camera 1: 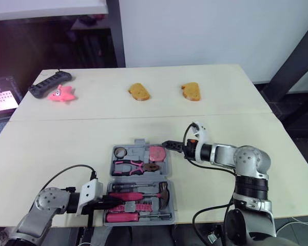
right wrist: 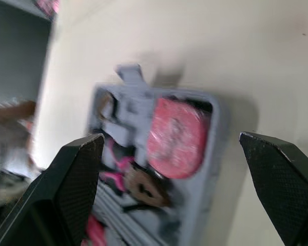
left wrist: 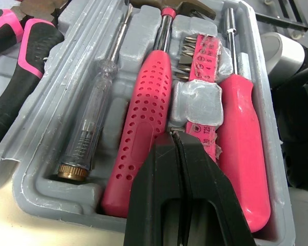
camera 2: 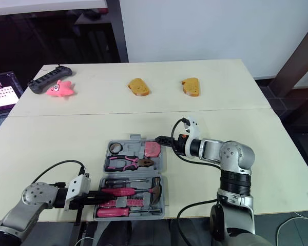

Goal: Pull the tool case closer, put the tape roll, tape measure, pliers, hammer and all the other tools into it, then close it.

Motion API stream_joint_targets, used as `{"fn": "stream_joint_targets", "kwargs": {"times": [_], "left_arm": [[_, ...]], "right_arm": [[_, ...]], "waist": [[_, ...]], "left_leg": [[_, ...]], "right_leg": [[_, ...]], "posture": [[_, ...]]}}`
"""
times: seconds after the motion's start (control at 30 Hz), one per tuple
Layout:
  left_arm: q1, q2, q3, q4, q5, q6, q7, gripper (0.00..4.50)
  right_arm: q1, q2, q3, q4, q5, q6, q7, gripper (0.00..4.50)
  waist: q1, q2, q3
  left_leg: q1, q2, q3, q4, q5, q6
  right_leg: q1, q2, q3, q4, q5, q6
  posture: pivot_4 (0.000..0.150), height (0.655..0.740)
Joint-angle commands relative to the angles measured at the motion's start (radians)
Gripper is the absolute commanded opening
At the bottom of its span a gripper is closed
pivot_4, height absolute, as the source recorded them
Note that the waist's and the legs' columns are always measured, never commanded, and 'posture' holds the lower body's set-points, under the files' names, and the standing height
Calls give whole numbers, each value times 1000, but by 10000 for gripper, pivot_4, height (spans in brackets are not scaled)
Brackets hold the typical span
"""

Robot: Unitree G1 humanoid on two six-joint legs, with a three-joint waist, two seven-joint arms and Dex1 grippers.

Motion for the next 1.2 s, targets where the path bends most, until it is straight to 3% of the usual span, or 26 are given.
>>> {"fn": "stream_joint_targets", "kwargs": {"times": [0.03,0.3,0.77,1.0,1.2], "left_arm": [[5,13,6,7,15,0,18,0],[2,15,6,12,17,1,20,0],[-4,20,11,27,9,-9,9,0],[23,77,88,-84,-129,125,-27,0],[72,137,228,-202,-308,345,-22,0]], "right_arm": [[10,37,67,19,-7,-51,23,44483],[-22,117,60,79,26,-123,48,44483],[27,3,117,-20,91,-159,242,44483],[55,-31,146,-95,123,-128,265,44483],[72,-70,174,-156,144,-121,293,44483]], "waist": [[0,0,0],[-3,0,0],[0,0,0],[-2,0,0],[-3,0,1]], "left_leg": [[0,0,0,0,0,0],[0,0,0,0,0,0],[0,0,0,0,0,0],[0,0,0,0,0,0],[-1,0,0,0,0,0]], "right_leg": [[0,0,0,0,0,0],[0,1,0,0,0,0],[0,1,0,0,0,0],[-1,1,0,0,0,0],[-1,1,0,0,0,0]], "posture": [[1500,7400],[1500,7400],[1500,7400],[1500,7400],[1500,7400]]}}
